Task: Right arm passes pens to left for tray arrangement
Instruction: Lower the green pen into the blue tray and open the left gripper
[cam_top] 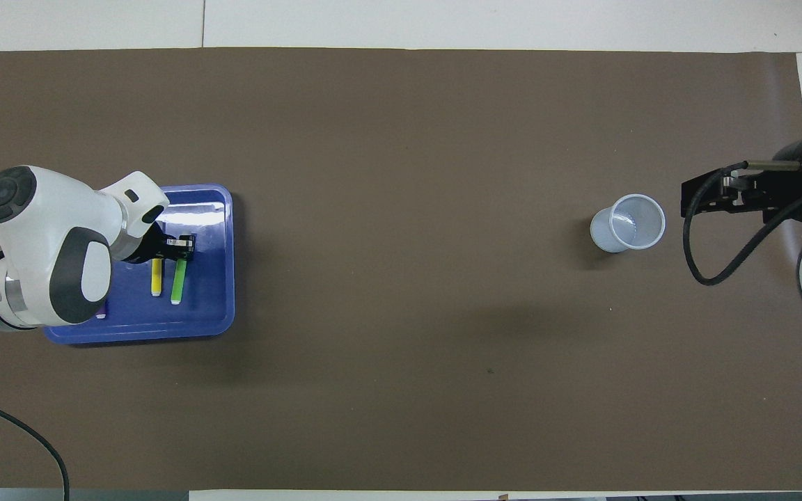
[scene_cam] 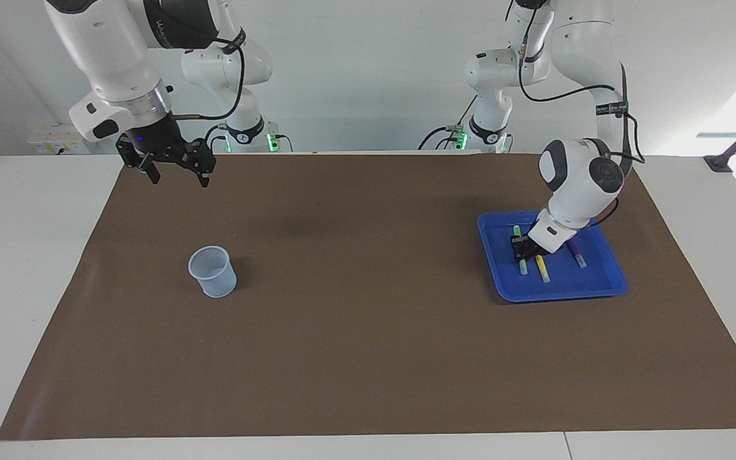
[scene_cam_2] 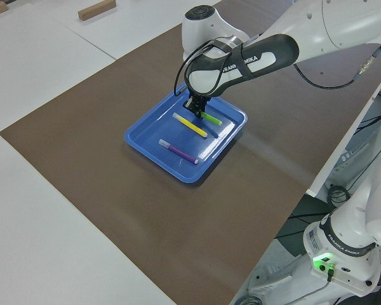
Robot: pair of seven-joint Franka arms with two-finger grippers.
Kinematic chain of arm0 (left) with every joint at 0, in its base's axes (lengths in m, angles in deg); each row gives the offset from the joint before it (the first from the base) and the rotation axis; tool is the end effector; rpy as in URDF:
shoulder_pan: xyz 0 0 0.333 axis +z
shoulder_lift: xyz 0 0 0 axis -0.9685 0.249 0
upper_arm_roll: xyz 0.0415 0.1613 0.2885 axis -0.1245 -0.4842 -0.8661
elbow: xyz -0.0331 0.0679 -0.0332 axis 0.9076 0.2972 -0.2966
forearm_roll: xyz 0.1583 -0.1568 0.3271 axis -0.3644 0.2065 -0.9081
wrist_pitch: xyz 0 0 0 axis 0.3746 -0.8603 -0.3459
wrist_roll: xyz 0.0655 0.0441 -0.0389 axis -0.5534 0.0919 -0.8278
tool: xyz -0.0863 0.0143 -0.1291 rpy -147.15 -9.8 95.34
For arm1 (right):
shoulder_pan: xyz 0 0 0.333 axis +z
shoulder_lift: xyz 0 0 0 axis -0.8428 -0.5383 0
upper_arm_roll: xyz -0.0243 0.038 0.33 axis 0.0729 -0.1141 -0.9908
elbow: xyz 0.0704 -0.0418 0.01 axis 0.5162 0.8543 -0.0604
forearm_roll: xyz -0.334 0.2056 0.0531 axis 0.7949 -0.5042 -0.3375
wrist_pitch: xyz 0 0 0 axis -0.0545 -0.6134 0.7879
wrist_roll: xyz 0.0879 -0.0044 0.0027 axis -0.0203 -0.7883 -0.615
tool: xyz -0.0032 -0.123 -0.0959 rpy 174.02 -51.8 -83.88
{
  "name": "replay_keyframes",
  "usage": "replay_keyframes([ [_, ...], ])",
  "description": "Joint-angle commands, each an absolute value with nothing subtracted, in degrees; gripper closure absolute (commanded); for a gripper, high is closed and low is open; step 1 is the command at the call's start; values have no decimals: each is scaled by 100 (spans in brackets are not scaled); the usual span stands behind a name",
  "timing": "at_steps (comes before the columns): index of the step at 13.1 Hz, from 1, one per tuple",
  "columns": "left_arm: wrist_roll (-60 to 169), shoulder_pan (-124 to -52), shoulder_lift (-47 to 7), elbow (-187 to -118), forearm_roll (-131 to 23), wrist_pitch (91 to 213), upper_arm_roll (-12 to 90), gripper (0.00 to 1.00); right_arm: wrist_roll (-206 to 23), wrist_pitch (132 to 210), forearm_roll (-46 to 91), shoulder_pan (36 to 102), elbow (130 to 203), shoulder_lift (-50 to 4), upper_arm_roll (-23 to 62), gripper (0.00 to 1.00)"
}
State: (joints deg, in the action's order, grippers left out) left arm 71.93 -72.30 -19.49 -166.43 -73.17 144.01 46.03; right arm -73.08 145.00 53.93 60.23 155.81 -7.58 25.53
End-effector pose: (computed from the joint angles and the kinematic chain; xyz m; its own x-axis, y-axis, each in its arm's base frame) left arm 0.5523 -0.0684 0.2770 0.9950 -0.0817 -0.0583 -0.0750 -0.9912 0.1089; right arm 0.5550 0.0344 0.5751 0.9939 -0.1085 -0.0194 -0.1082 -0.9940 0.0174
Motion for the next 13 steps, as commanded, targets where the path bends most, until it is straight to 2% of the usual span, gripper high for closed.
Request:
replay_keyframes([
  [1,7082,-7215,-1945,-16706,-7431,14604,4597,100,-7175,14410,5429,6007,15520,-795,2571,0],
  [2,7126,-7207,-1936,-16697,-7431,14613,4597,79,-7167,14427,5420,6007,15529,-795,2580,0],
  [3,7144,-7207,-1936,-16689,-7431,14596,4597,2,-7175,14445,5420,5990,15538,-787,2615,0],
  [13,7083,-7198,-1936,-16618,-7431,14429,4597,0,-7219,14419,5420,5989,15617,-751,2677,0],
])
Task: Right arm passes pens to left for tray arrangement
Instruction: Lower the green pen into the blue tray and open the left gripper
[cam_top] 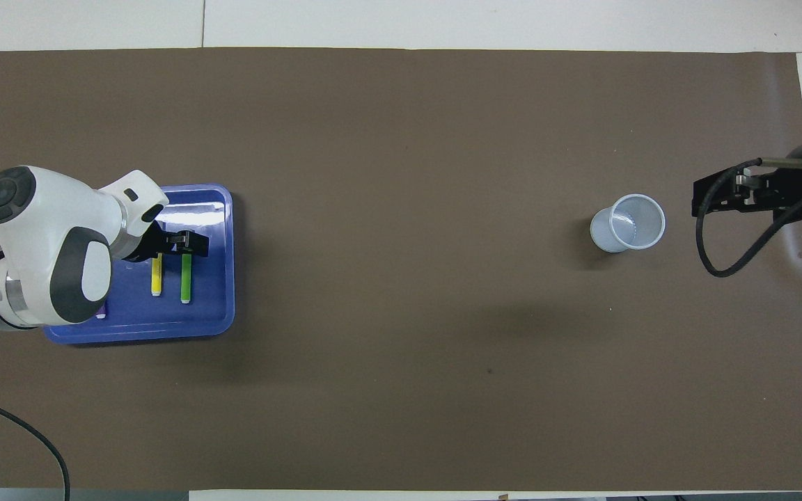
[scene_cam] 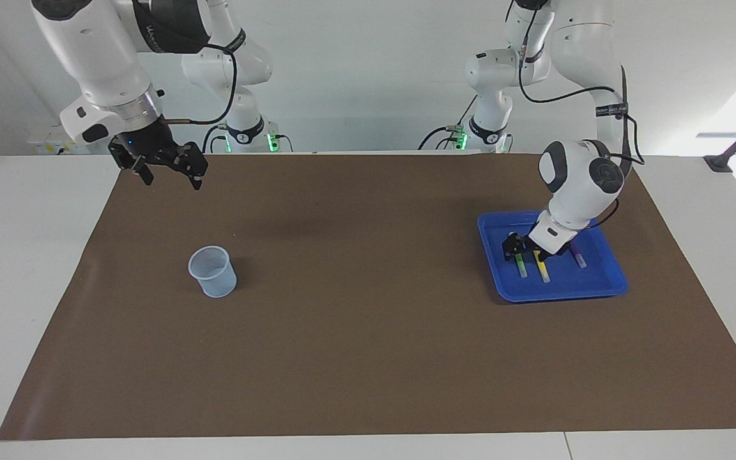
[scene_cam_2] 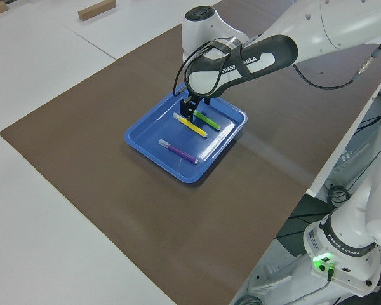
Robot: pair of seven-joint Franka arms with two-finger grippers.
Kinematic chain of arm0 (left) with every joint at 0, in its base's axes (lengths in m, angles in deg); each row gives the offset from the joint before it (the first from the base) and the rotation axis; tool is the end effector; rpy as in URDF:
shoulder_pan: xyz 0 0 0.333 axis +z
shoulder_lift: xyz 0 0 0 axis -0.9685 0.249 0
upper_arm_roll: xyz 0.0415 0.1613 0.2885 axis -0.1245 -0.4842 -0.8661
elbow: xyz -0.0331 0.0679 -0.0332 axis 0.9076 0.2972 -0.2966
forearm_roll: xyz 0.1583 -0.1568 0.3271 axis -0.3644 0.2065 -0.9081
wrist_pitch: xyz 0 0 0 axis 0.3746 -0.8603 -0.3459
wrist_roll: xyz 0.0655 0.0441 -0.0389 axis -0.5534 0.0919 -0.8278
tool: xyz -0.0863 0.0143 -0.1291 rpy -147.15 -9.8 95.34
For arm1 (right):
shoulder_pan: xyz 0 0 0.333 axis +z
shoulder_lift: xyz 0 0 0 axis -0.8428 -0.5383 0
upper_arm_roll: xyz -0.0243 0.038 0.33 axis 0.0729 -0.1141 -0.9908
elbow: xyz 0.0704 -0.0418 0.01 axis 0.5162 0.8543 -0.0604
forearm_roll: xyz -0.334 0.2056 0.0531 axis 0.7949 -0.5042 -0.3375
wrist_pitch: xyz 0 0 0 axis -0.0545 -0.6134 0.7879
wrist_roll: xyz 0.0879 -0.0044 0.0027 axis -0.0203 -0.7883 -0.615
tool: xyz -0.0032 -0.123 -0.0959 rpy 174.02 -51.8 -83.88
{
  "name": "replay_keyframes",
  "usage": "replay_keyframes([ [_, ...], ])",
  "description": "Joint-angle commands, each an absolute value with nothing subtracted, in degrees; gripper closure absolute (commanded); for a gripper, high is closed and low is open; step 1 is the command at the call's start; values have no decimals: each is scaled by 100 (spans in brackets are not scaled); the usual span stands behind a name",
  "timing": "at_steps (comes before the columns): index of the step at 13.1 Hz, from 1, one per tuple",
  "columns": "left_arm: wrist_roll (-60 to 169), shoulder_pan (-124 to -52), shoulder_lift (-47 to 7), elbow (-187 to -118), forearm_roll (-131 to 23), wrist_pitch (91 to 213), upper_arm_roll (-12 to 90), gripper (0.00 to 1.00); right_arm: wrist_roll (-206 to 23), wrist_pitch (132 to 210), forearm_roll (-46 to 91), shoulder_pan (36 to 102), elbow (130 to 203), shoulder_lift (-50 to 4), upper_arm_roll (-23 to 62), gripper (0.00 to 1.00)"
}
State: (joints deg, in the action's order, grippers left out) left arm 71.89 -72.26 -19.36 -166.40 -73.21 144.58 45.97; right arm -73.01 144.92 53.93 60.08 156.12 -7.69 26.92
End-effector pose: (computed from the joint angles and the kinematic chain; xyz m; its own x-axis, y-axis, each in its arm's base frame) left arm 0.5541 -0.0673 0.2767 0.9956 -0.0787 -0.0503 -0.0729 -0.9915 0.1081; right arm 0.5555 0.0194 0.5713 0.9903 -0.1364 -0.0280 -0.1360 -0.9905 0.0189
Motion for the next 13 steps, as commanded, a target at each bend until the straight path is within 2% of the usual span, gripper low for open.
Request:
replay_keyframes([
  [1,7074,-7198,-1945,-16540,-7431,14307,4597,0,-7219,14419,5420,5989,15626,-751,2677,0],
  [9,6538,-7268,-2094,-15056,-7413,12313,4615,0,-7219,14419,5420,5989,15626,-751,2677,0],
  [13,6538,-7250,-2418,-14685,-7413,11643,4615,0,-7219,14419,5420,5989,15626,-751,2677,0],
])
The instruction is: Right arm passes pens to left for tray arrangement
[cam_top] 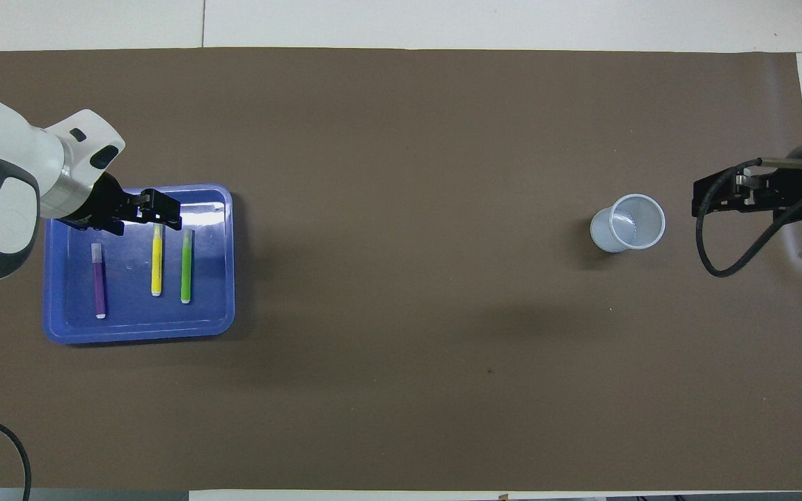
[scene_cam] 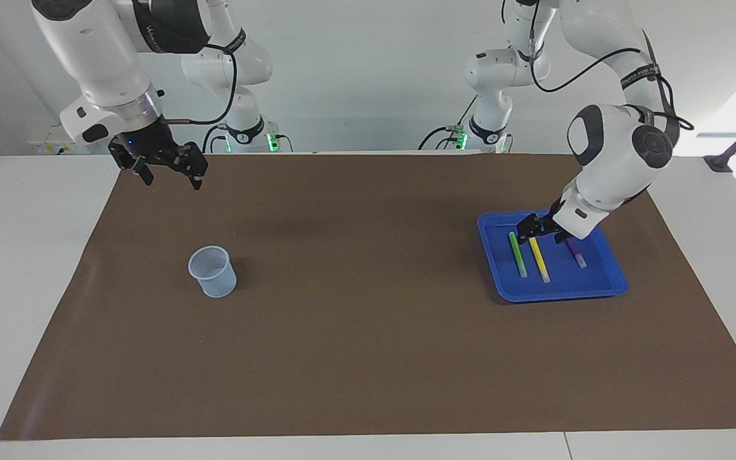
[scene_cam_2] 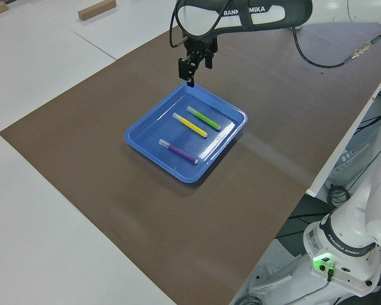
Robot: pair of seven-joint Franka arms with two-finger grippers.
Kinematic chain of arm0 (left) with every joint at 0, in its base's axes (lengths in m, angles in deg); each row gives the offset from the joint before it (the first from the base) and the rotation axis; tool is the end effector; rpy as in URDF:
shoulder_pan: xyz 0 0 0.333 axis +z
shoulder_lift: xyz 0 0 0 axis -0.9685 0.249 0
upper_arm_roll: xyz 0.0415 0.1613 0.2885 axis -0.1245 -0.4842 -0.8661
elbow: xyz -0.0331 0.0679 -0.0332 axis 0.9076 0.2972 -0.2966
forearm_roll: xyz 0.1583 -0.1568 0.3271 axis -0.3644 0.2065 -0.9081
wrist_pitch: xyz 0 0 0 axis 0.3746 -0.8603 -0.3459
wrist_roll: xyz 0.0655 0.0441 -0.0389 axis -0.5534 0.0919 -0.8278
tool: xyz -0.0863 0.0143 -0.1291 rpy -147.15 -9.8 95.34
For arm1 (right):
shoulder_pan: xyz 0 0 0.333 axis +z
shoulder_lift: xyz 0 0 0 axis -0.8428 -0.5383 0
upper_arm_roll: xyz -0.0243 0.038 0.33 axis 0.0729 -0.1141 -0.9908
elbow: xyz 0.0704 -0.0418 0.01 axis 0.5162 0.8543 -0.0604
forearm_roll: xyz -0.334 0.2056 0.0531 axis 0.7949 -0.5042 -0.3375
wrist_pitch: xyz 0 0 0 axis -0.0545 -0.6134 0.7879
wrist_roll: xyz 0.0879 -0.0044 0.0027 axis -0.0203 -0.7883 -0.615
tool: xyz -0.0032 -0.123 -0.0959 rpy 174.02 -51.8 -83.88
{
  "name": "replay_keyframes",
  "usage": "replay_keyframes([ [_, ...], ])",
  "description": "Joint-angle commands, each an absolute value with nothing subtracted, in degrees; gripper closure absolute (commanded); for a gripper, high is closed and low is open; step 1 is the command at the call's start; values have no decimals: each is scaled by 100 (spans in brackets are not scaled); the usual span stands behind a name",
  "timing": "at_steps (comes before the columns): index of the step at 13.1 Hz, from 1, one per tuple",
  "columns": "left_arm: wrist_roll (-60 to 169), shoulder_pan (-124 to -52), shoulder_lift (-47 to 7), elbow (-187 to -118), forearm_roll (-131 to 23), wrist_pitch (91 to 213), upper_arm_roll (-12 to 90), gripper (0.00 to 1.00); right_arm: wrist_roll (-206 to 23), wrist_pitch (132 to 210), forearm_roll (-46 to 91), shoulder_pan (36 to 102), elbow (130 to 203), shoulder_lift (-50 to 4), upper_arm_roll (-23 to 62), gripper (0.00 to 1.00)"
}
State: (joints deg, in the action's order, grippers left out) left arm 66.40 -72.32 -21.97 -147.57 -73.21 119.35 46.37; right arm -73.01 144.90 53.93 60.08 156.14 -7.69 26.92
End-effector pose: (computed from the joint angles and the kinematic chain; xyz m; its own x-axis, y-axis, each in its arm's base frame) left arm 0.5811 -0.0789 0.4154 0.9916 -0.0335 -0.1248 -0.0192 -0.9933 0.1141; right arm 0.5554 0.0194 0.5711 0.9902 -0.1365 -0.0287 -0.1359 -0.9905 0.0190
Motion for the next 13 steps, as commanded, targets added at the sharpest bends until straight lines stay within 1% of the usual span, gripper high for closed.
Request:
replay_keyframes([
  [1,6538,-7259,-2628,-14685,-7413,11468,4606,0,-7219,14419,5420,5989,15626,-751,2677,0],
  [5,6546,-7312,-3393,-14702,-7431,10572,4615,0,-7219,14419,5420,5989,15626,-751,2677,0],
  [8,6538,-7435,-3702,-14676,-7431,10149,4606,0,-7219,14419,5420,5989,15626,-751,2677,0],
  [9,6546,-7435,-3711,-14563,-7431,10053,4589,0,-7219,14419,5420,5989,15626,-751,2677,0],
  [10,6546,-7444,-3633,-14170,-7439,9851,4588,0,-7219,14419,5420,5989,15626,-751,2677,0],
  [12,6555,-7820,-3239,-13379,-7946,9343,4484,0,-7219,14419,5420,5989,15626,-751,2677,0],
  [13,6555,-7830,-3080,-13071,-8010,9122,4474,0,-7219,14419,5420,5989,15626,-751,2677,0],
])
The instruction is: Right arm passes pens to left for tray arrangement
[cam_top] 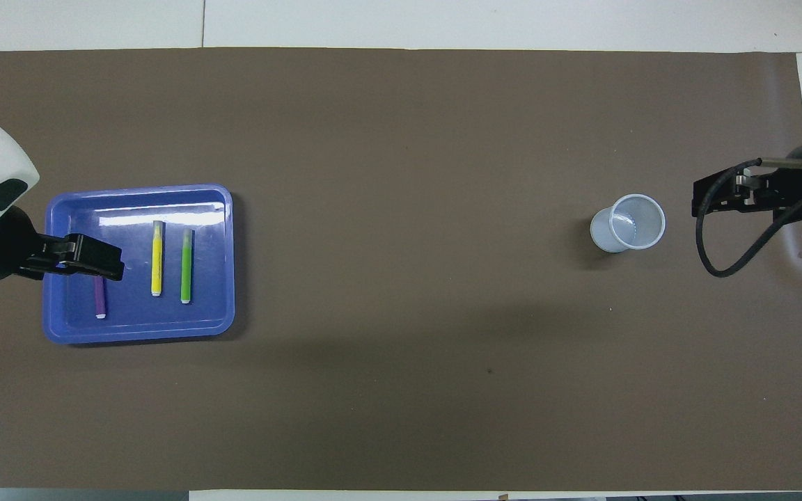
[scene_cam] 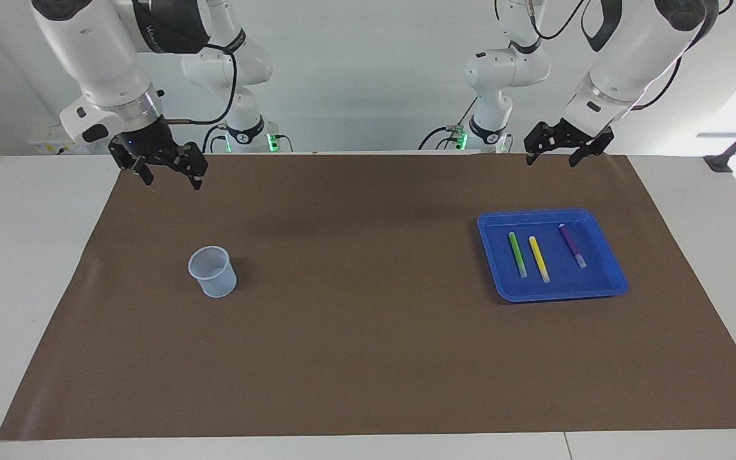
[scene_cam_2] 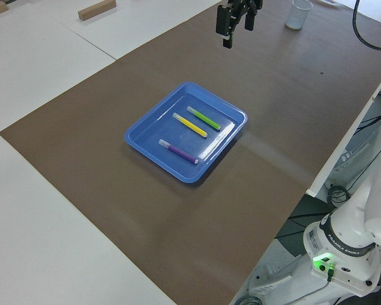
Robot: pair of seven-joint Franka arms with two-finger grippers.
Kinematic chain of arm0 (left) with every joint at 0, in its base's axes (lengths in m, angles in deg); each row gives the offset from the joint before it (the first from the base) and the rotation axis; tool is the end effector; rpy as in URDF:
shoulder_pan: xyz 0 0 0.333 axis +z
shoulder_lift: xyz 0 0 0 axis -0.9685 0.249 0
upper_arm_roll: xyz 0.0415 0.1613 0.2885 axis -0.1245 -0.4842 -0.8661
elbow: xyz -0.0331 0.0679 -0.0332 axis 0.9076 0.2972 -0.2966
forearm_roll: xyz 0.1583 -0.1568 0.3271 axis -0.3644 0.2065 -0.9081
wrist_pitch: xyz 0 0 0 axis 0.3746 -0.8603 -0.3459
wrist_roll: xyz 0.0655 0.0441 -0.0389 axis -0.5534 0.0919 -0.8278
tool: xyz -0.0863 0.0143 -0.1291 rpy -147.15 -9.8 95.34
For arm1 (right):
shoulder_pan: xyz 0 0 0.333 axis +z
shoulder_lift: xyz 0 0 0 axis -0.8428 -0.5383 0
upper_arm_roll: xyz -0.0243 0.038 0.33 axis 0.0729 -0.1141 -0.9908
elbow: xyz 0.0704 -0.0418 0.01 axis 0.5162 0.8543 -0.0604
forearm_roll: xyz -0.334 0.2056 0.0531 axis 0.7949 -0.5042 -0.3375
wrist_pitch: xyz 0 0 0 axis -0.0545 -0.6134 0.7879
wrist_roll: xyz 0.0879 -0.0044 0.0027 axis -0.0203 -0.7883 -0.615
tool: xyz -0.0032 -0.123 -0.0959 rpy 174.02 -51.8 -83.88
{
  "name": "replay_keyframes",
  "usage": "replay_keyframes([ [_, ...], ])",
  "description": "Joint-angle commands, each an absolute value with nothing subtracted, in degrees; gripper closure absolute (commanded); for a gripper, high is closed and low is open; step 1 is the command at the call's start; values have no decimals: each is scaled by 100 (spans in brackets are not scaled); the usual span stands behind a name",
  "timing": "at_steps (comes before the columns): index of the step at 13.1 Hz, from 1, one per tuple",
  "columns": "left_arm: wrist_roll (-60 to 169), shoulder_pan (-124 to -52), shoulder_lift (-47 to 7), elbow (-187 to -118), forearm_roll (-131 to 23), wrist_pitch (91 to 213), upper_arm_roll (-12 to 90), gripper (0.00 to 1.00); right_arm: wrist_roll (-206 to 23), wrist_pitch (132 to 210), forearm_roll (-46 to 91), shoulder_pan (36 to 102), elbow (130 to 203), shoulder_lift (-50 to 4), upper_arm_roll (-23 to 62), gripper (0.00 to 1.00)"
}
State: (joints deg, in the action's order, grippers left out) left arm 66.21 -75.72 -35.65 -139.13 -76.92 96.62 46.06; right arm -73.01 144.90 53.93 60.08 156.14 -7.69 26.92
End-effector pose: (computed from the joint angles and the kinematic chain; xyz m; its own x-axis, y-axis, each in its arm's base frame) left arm 0.4955 -0.0964 0.5849 0.9850 -0.1122 -0.1313 -0.1111 -0.9937 0.0160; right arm 0.5554 0.0194 0.5711 0.9902 -0.1365 -0.0287 -0.1359 -0.9905 0.0190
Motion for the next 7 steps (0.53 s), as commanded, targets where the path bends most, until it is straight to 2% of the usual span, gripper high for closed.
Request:
replay_keyframes([
  [1,6564,-7761,-3009,-13007,-8002,9103,4500,0,-7219,14419,5420,5989,15626,-751,2677,0],
  [5,6546,-7751,-3122,-13549,-7941,9663,4501,0,-7219,14419,5420,5989,15626,-751,2677,0],
  [7,6538,-7795,-3088,-13586,-7862,9858,4483,0,-7219,14419,5420,5989,15626,-751,2677,0],
])
